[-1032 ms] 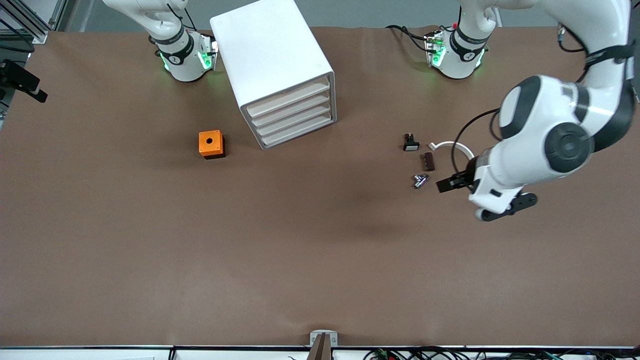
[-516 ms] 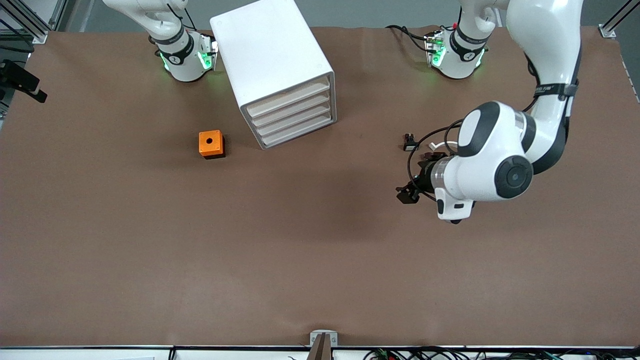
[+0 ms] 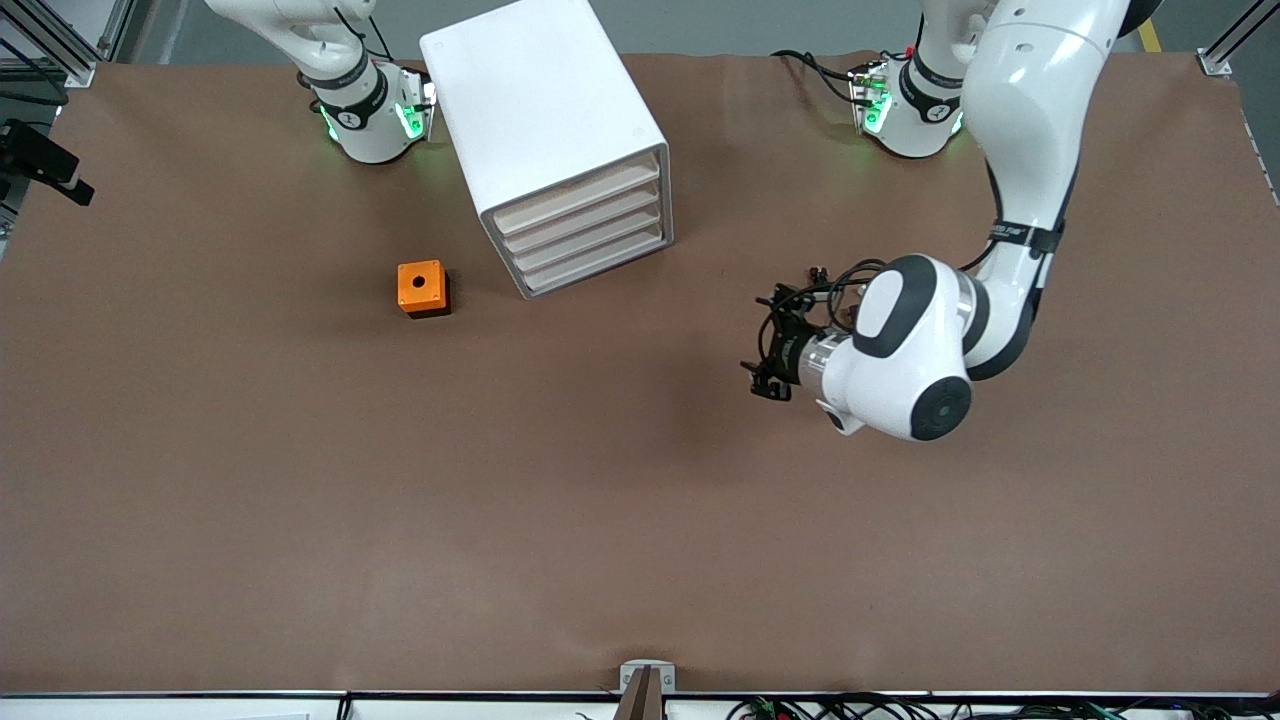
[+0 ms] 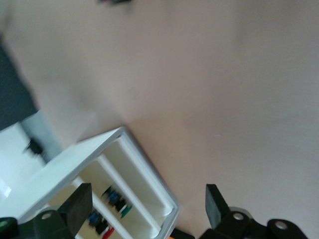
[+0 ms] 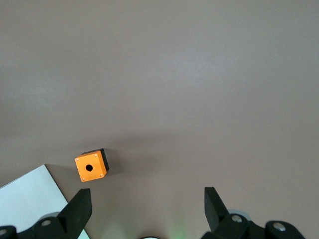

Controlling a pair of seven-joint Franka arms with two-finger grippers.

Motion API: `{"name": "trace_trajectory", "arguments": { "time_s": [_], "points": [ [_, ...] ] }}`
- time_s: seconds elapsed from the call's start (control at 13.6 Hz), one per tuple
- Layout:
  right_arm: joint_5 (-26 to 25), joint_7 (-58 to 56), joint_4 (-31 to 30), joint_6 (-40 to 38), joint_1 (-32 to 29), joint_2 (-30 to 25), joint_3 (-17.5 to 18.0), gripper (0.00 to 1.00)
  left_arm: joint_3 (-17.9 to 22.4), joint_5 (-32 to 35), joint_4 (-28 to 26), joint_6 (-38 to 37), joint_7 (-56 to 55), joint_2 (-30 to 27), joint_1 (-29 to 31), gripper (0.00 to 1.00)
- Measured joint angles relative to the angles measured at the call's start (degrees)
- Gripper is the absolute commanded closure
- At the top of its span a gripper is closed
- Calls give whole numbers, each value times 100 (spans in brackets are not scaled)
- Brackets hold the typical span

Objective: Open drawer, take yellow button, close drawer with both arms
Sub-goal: 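Reach the left gripper to the handle of a cabinet drawer, then grasp the drawer handle with the left gripper and start pulling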

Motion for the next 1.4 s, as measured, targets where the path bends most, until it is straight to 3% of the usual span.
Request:
{"name": "trace_trajectory", "arguments": {
  "time_s": [0.59, 0.88, 0.96, 1.03, 1.18, 1.33, 1.4],
  "points": [
    [0, 0, 0, 0, 0, 0, 0, 0, -10, -1687, 55, -870, -2126, 403, -547, 0],
    [0, 2, 17, 0, 0, 1, 0, 0, -17, -2031, 57, -1107, -2607, 598, -768, 0],
    [0, 3, 22, 1, 0, 2, 0, 0, -19, -2134, 57, -1173, -2687, 642, -850, 5],
    [0, 3, 25, 1, 0, 5, 0, 0, -20, -2243, 55, -1226, -2741, 685, -930, 18],
    [-1, 3, 26, -19, 0, 17, -3, 0, -24, -2430, 55, -1325, -2796, 777, -1119, 33],
    [-57, 3, 26, -32, 0, 50, -10, 0, -25, -2496, 51, -1448, -2824, 888, -1264, 45],
    [-117, 3, 26, -33, 0, 69, -11, 0, -27, -2499, 45, -1484, -2824, 937, -1319, 46]
  ]
}}
